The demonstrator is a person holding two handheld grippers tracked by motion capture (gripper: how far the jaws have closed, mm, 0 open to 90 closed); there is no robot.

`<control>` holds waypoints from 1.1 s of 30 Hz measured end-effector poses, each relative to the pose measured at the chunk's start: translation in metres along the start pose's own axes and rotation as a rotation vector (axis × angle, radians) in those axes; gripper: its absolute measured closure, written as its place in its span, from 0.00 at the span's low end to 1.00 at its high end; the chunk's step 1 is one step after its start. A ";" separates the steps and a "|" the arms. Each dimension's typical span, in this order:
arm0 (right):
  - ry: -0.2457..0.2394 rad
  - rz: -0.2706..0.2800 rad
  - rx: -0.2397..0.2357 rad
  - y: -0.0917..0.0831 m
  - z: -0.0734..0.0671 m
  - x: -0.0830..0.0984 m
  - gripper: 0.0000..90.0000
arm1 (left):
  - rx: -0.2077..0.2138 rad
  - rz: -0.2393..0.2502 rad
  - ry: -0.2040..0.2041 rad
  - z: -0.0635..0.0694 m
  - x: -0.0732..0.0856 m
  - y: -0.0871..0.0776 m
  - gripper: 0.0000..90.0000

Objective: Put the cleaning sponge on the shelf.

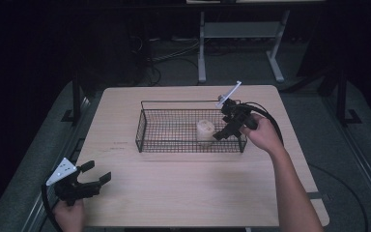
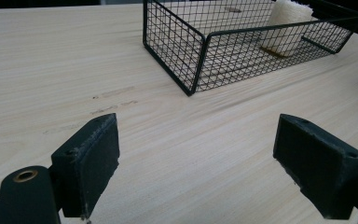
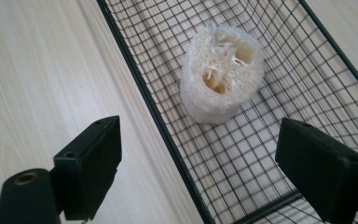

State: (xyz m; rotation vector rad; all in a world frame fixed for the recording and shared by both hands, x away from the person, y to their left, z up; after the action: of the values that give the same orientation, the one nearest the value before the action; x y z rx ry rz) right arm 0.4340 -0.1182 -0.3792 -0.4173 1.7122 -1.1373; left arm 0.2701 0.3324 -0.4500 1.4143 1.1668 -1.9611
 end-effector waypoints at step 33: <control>-0.021 0.028 -0.007 -0.025 -0.029 0.059 0.15 | 0.000 -0.009 0.005 0.002 0.001 0.001 0.15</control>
State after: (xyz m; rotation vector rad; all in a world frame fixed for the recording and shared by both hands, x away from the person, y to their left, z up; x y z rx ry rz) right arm 0.3772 -0.1588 -0.3884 -0.4065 1.6992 -1.1036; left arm 0.2696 0.3307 -0.4509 1.4169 1.1781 -1.9646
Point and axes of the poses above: each handheld gripper's, and its own axes: y roughly forward along the jaws, x roughly out of its underside, z roughly to its right, the point moved 4 cm from there along y, roughly forward along the jaws, and after that the axes turned 4 degrees about z, right-handed, at the moved point
